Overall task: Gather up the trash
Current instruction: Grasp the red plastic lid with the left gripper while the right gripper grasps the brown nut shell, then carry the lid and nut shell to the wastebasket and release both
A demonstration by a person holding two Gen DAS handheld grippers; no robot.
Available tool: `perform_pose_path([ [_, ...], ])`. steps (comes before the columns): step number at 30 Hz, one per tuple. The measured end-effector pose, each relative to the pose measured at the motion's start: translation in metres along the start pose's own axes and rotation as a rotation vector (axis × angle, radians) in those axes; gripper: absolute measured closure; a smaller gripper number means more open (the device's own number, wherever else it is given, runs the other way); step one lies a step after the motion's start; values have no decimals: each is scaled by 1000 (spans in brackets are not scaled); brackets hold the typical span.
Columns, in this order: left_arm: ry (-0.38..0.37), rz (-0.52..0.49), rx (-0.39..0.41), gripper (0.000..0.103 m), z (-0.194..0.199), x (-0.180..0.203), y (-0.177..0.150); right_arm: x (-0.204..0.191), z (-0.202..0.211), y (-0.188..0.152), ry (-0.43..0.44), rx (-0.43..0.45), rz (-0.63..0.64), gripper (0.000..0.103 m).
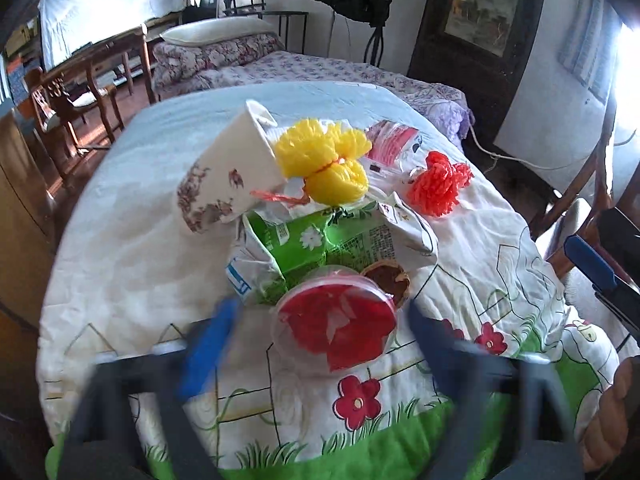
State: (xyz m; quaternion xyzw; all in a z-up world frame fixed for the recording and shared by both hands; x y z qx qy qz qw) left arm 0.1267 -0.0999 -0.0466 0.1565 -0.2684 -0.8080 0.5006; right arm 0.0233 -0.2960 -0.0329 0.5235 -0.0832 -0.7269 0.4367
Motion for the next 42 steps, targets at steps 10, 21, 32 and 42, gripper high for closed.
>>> perform_pose_path([
  [10, 30, 89, 134, 47, 65, -46, -16, -4, -4, -1, -16, -22, 28, 24],
  [21, 131, 203, 207, 46, 95, -89, -26, -40, -32, -28, -99, -147, 275, 31],
  [32, 88, 220, 233, 46, 99, -88, -32, -57, -98, -47, -204, -310, 329, 39],
  [42, 71, 232, 255, 46, 102, -88, -34, -62, -84, -46, -155, -241, 339, 69],
])
Point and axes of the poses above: each gripper's, at about its wrist camera, not at the fingertips, and z roughly against the way its jaws point, x to its right, y to its top, the point moved 1 cm from there along -z, roughly the way its jaws point, and after that the axes turned 8 degrees about -z, right-handed, at the moved point
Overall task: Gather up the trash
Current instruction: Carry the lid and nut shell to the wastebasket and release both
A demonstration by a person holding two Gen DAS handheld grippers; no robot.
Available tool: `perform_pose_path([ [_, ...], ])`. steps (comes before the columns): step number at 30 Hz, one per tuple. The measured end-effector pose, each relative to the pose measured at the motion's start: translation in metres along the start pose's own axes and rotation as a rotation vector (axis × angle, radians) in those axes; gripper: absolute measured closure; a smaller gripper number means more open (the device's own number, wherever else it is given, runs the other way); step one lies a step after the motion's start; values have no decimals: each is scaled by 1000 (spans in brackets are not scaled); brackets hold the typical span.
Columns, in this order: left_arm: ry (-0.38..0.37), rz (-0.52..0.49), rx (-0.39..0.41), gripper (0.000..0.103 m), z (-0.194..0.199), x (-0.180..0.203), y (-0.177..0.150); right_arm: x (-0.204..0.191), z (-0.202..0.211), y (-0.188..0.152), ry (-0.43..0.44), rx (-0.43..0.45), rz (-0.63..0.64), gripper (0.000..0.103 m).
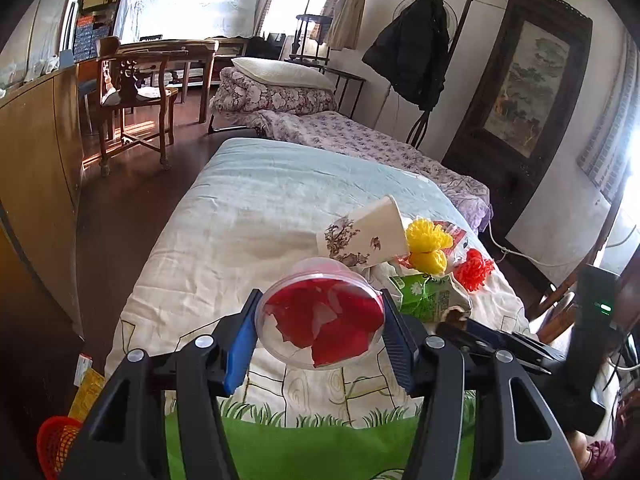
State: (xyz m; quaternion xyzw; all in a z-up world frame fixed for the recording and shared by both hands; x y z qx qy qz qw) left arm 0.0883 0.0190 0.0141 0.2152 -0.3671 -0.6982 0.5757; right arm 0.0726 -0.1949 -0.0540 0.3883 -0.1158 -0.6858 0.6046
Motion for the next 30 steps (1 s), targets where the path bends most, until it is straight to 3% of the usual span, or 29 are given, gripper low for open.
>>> perform_pose_path([
  [4, -20, 33, 5, 46, 3, -7, -1, 1, 26, -11, 77, 45, 4, 69],
  [11, -51, 71, 8, 46, 9, -14, -3, -4, 40, -16, 72, 83, 34, 69],
  [15, -72, 145, 30, 46, 34, -37, -10, -1, 41, -16, 81, 84, 13, 69],
  [19, 35, 169, 89, 46, 92, -79, -20, 0, 41, -16, 90, 83, 4, 68],
  [22, 147, 193, 87, 46, 129, -116, -43, -1, 42, -14, 90, 89, 12, 68],
  [26, 266, 258, -7, 46, 152, -165, -98, -3, 45, -16, 87, 99, 26, 68],
  [29, 324, 321, -125, 46, 147, -196, -153, -5, 46, -17, 87, 101, 22, 68],
  [30, 344, 330, -156, 38, 144, -202, -165, -7, 46, -19, 88, 101, 20, 68],
])
Point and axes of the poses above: each gripper's, at about its wrist camera, not at the fingertips, and z roughly against the way its jaws point, x to its right, y to its top, the point moved 1 cm from there along -z, roughly the way its jaws point, and after that the axes turned 8 degrees about -z, right-handed, at the moved point
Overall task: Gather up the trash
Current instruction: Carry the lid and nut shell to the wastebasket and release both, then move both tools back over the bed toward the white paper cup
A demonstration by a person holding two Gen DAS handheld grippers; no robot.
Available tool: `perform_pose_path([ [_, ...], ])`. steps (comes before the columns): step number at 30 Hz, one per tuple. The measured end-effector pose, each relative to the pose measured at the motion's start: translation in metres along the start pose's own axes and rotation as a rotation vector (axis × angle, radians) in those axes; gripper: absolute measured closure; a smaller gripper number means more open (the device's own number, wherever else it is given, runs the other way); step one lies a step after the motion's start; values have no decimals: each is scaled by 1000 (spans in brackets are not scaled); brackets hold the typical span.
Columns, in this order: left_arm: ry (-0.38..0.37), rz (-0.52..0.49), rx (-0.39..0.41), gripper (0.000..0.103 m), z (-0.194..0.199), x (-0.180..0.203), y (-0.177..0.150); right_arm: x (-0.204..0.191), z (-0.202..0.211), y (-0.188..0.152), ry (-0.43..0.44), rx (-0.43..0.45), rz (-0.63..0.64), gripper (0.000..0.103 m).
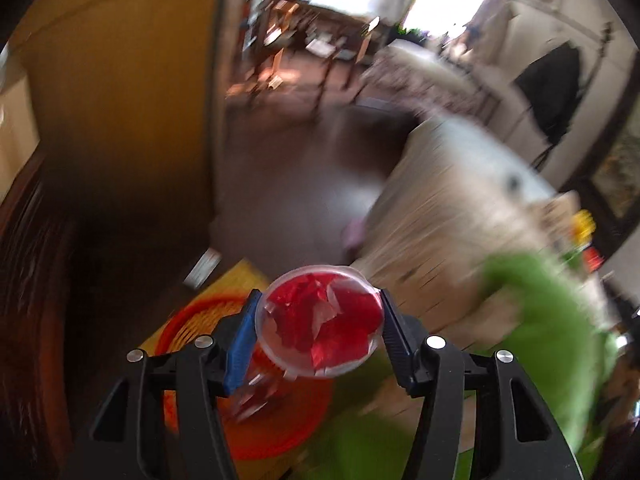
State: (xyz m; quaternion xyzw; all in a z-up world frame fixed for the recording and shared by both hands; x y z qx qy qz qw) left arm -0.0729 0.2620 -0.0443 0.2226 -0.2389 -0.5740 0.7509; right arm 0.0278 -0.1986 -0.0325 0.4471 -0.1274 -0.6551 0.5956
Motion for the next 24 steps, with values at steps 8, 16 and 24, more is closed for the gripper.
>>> perform_pose_path([
  [8, 168, -22, -21, 9, 0, -37, -29, -57, 13, -7, 144, -21, 15, 68],
  [16, 256, 80, 58, 6, 27, -85, -28, -222, -13, -59, 429, -259, 280, 68],
  [24, 320, 123, 77, 6, 50, -122, -40, -321, -74, -129, 449, -465, 477, 52],
])
Point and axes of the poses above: each gripper's, at about its wrist camera, not at the fingertips, and z roughly against the way its jaws point, x to its right, y to its top, the point moved 1 cm from there along -z, roughly the way its jaws point, and after that the axes turned 8 degrees about -z, right-handed, at the moved point
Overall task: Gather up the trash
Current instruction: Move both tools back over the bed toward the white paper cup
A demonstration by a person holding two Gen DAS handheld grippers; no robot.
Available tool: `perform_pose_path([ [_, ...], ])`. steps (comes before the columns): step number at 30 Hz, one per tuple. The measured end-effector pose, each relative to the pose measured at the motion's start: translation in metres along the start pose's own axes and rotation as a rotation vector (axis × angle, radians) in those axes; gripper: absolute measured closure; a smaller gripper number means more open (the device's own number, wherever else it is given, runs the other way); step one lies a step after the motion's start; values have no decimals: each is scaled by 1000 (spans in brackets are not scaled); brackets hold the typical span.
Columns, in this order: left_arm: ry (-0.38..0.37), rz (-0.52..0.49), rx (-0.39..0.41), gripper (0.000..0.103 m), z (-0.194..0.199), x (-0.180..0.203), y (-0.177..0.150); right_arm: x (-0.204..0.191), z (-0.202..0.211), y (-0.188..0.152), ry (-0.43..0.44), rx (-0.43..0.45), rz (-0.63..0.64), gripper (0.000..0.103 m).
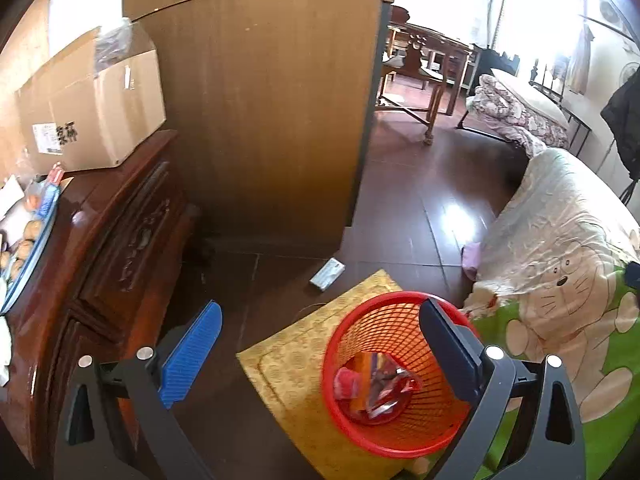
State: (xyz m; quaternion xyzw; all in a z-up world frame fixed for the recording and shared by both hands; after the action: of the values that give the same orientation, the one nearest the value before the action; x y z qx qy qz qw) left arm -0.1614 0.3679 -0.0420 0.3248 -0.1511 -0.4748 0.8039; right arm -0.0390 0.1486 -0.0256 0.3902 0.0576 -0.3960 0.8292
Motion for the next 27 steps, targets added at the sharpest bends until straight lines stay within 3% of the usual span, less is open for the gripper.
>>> perform_pose_path([
  [6, -14, 10, 0, 6, 1, -2, -5, 21, 25, 0, -14, 75, -47, 52],
  [14, -96, -123, 56, 6, 28, 62, 11, 72, 113, -6, -126, 296, -144, 43],
  [20, -226, -263, 114, 6, 57, 147, 38, 152, 193, -35, -278, 452, -294, 37],
  [27, -394, -495, 164, 6, 79, 293, 74, 257, 263, -75, -397, 590, -554, 33],
])
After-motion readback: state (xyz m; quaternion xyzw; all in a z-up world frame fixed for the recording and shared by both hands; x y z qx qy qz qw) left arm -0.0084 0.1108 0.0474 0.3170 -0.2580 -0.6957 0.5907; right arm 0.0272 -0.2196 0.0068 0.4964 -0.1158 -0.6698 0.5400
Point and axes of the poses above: each gripper's, at about its wrist camera, not at the fingertips, and z roughly against the way its jaws point, x to its right, y to its top, the point moved 1 cm from there along -z, roughly the way its jaws point, and after that the axes turned 8 degrees about -z, right-handed, at the moved point
